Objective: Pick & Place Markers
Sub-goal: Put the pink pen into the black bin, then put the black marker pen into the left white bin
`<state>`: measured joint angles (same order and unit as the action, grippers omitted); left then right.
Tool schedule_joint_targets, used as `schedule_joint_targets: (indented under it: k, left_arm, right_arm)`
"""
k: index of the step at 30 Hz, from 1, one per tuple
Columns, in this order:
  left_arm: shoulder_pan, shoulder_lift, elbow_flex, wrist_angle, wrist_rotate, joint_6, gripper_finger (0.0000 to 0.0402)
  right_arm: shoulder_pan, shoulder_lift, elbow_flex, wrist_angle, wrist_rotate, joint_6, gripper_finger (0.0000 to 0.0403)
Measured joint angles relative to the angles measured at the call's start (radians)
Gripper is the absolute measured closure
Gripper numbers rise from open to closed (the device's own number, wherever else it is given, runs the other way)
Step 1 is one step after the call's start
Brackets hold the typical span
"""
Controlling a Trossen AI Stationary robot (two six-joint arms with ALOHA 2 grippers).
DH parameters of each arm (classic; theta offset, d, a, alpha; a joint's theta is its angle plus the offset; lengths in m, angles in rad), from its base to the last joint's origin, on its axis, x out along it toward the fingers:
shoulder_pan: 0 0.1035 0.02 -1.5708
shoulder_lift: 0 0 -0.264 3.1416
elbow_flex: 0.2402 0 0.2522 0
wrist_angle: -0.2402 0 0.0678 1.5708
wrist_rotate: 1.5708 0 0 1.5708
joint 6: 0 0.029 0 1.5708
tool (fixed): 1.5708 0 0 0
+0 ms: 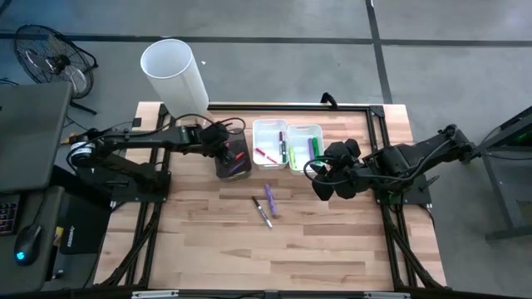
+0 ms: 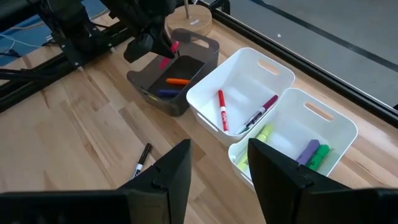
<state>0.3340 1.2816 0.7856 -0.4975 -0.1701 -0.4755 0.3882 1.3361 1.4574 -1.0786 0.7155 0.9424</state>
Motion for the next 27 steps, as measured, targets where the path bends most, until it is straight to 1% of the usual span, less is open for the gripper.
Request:
schedule_joint_targets:
  k: [5, 12, 15, 21, 27]
  left_arm:
    - [0.000, 0.000, 0.000, 0.000, 0.022, 0.000, 0.0357]
    - [0.000, 0.000, 0.000, -0.001, 0.022, 0.000, 0.0355]
    - [0.000, 0.000, 0.000, -0.002, 0.022, -0.001, 0.0341]
    - [0.000, 0.000, 0.000, -0.002, 0.023, -0.001, 0.0301]
    - [0.000, 0.000, 0.000, -0.002, 0.040, 0.002, 0.0290]
  right_arm:
    - [0.000, 0.000, 0.000, 0.000, 0.000, 0.000, 0.0258]
    - [0.000, 0.000, 0.000, 0.000, -0.001, 0.000, 0.0258]
    - [0.000, 0.000, 0.000, 0.000, -0.004, 0.001, 0.0257]
    - [0.000, 0.000, 0.000, 0.000, -0.015, 0.001, 0.0258]
    - [0.000, 0.000, 0.000, 0.000, -0.018, 0.001, 0.0257]
